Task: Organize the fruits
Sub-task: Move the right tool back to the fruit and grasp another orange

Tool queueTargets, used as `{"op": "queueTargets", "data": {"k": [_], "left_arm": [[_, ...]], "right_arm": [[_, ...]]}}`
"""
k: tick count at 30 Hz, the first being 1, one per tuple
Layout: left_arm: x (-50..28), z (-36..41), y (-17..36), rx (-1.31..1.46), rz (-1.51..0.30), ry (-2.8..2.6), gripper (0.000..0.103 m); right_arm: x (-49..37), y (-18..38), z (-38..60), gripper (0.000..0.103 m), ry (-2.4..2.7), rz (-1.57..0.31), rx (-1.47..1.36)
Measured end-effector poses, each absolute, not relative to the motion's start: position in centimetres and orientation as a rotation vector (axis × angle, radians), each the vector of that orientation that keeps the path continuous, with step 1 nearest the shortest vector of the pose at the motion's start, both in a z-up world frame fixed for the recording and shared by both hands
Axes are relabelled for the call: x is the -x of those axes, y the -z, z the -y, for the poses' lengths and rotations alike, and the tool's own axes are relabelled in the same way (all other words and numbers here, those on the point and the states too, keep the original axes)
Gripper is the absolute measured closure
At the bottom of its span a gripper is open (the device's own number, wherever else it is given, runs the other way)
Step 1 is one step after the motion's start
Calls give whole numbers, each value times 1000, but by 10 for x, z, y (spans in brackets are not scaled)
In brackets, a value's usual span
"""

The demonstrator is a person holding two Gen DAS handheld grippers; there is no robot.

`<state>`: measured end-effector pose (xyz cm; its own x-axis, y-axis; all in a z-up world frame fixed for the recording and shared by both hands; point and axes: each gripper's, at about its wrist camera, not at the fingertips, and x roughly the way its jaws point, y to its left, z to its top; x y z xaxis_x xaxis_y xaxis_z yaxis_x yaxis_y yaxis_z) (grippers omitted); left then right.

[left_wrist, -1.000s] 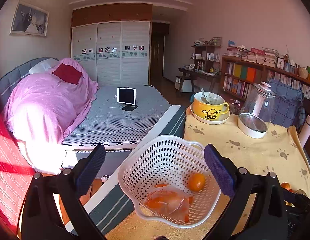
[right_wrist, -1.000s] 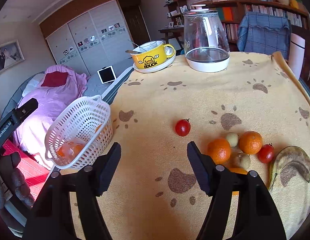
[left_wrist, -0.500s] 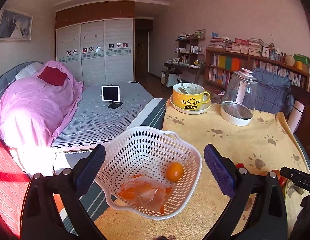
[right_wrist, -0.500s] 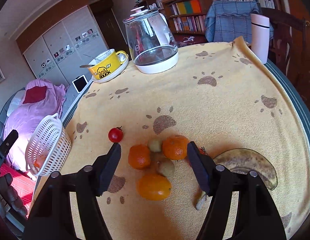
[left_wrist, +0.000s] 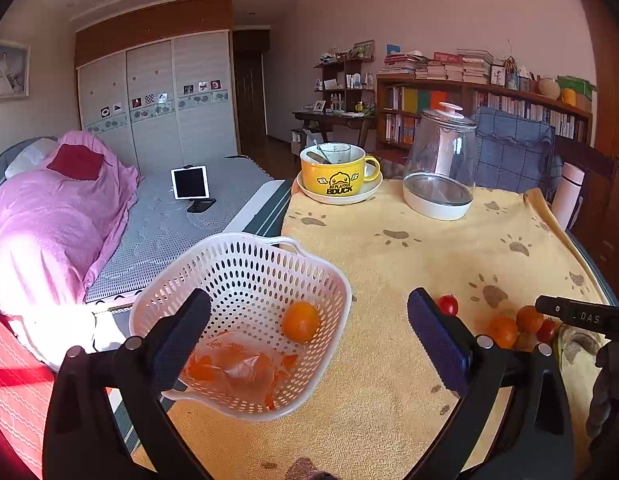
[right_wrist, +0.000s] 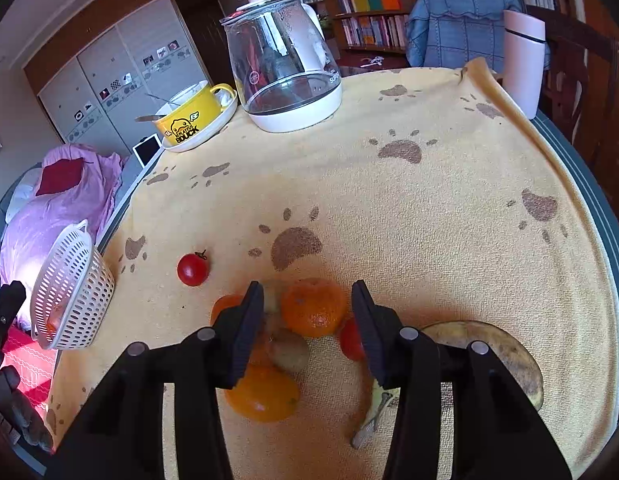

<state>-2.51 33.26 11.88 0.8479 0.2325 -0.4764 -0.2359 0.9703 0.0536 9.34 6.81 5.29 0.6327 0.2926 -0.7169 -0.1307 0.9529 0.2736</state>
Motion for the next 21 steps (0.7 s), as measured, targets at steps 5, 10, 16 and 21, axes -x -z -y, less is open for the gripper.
{"op": "queueTargets", "data": {"k": [5, 10, 16, 21], "left_arm": [[23, -327, -114, -4, -513, -229, 3], [19, -322, -110, -12, -529, -216, 3], [15, -314, -102, -26, -549, -203, 3], [12, -305, -94, -46, -564, -186, 3]], "right_arm": [[-103, -44, -77, 57, -235, -880, -179], [-108, -36, -83, 57, -219, -896, -140], [-111, -33, -81, 57, -228, -896, -140], [-114, -32, -79, 57, -251, -904, -156]]}}
